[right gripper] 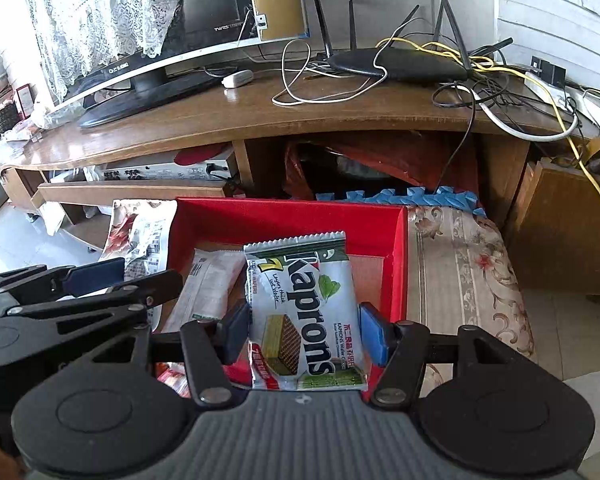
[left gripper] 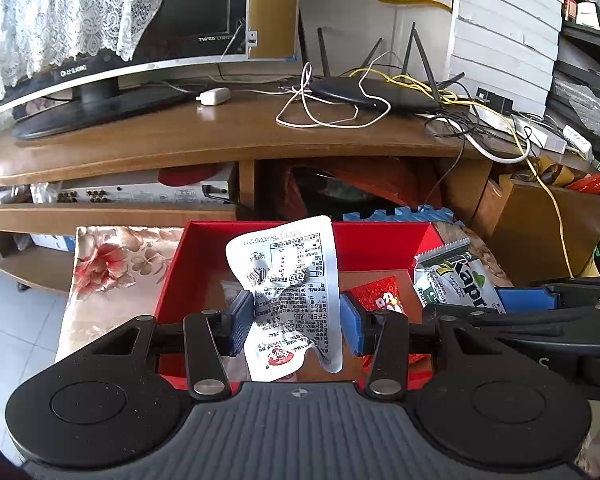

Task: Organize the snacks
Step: 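Lower both held packets down into the red box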

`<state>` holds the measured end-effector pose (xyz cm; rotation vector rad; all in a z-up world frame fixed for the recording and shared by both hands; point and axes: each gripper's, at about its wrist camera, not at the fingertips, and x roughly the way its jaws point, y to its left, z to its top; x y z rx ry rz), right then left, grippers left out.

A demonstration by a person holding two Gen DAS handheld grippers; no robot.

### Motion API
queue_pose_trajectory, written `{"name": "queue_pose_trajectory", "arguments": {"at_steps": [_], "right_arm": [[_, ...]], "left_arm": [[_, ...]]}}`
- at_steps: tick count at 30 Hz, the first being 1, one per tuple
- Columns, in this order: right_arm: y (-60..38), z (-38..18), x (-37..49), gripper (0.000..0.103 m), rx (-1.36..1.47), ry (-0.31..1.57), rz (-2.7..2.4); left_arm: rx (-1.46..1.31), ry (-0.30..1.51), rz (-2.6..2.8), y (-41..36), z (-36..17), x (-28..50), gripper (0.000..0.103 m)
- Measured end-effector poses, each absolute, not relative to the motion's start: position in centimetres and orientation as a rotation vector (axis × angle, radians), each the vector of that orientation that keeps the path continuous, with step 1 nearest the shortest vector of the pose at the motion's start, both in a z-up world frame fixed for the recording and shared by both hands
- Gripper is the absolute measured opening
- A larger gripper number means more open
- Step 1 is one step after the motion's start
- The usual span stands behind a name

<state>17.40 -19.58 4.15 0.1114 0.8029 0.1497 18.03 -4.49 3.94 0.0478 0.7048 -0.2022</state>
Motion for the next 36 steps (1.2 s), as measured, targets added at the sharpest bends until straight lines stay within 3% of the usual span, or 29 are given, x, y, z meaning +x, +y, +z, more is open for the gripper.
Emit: {"name": "queue_pose_trajectory", "arguments": {"at_steps": [36], "right_arm": [[-19.1, 1.6, 22.6, 0.064, 0.075, 0.842, 0.112]], "left_arm": [[0.081, 0.757, -0.141, -5.3, 1.4, 22.6, 0.053]]}}
